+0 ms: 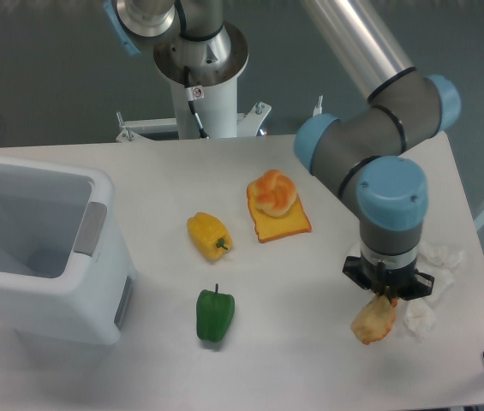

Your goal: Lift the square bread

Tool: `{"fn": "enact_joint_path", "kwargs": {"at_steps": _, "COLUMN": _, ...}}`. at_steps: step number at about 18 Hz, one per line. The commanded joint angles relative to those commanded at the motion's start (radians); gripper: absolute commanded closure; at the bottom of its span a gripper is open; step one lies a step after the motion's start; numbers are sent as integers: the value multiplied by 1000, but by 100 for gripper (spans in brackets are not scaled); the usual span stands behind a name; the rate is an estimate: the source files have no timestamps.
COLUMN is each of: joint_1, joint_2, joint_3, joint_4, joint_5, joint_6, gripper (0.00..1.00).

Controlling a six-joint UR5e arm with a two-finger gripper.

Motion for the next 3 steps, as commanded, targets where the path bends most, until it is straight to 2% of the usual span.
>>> {"fn": "enact_joint_path", "kwargs": {"at_steps": 3, "joint_1": 3, "joint_2": 0, "joint_3": 0, "joint_4": 2, "joint_5": -5, "joint_6": 6, "gripper": 100}}
